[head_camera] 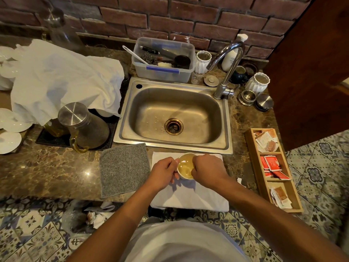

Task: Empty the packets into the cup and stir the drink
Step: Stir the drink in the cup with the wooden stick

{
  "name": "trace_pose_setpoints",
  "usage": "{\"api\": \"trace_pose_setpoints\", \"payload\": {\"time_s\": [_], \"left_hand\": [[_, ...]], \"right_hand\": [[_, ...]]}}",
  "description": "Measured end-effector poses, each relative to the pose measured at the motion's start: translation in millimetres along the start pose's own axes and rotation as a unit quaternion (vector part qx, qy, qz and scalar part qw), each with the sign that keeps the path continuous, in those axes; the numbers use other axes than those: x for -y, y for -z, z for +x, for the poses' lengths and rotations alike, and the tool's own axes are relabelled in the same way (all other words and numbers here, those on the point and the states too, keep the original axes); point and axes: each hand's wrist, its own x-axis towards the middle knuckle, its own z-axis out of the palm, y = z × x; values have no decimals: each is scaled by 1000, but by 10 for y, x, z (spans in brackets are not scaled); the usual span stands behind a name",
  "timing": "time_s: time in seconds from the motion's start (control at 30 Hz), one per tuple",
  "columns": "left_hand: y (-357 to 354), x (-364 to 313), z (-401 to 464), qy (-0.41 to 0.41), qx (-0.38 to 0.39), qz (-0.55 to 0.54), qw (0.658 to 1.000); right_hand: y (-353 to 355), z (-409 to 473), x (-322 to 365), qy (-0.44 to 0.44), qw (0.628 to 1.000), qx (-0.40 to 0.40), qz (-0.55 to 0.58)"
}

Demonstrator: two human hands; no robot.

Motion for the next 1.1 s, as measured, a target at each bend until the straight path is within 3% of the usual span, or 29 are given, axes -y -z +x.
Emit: {"api": "trace_pose_setpoints", "payload": {"time_s": [0.13, 0.43, 0.7, 0.93, 1.1], "left_hand": [[5, -1, 9, -1, 2, -1, 1000], [-2, 8, 0, 13, 1, -3, 1000], [-7, 11, 6, 9, 3, -12, 1000], [-12, 13, 9, 7, 0, -13, 1000], [-13, 32, 26, 8, 0, -4, 1000]], "right_hand": [[48, 6, 3, -1, 1000, 14, 2], [4, 95, 119, -8, 999, -40, -6], [91, 109, 73, 0, 1000, 16, -2], [135, 86, 7, -21, 998, -23, -53], [95, 108, 116, -22, 999, -34, -19]]}}
